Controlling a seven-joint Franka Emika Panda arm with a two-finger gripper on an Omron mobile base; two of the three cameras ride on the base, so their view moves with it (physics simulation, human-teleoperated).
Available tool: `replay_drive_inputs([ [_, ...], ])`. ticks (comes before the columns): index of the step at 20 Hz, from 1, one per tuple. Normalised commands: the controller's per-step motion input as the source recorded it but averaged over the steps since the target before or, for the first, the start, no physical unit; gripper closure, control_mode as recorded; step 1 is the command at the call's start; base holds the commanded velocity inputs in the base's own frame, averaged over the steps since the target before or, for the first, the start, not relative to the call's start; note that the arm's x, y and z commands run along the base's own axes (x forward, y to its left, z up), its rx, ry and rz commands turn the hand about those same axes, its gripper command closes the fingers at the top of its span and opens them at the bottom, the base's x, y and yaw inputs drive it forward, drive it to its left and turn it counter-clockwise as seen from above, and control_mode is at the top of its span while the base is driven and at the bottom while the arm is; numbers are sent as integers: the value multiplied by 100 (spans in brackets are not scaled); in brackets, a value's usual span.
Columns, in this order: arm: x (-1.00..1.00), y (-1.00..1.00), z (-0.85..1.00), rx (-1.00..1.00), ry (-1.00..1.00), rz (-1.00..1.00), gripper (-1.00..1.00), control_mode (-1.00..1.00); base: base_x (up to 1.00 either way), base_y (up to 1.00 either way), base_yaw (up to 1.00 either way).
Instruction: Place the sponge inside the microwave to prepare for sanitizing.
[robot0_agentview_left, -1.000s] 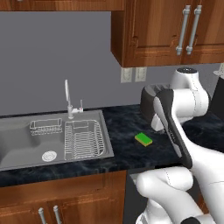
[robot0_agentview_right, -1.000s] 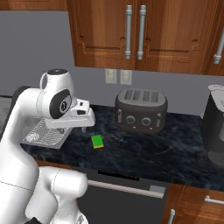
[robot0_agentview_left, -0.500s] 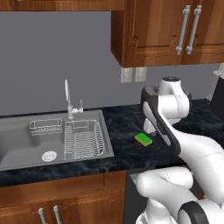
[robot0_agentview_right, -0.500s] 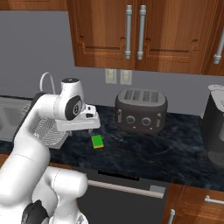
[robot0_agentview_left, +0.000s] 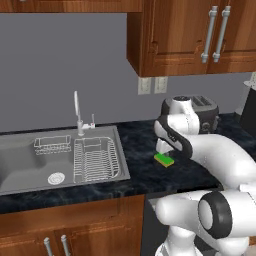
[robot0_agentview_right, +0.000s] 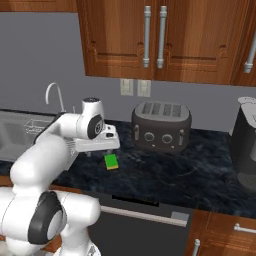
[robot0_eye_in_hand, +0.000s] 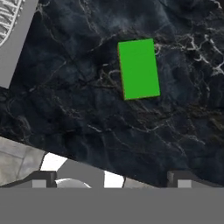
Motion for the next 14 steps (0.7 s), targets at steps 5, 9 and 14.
replay_drive_inputs([
  [5,65,-1,-34,0,0,0,-100,-100,0,0,0],
  [9,59,0,-33,0,0,0,-100,-100,0,0,0],
  [14,49,0,-29,0,0,0,-100,-100,0,0,0],
])
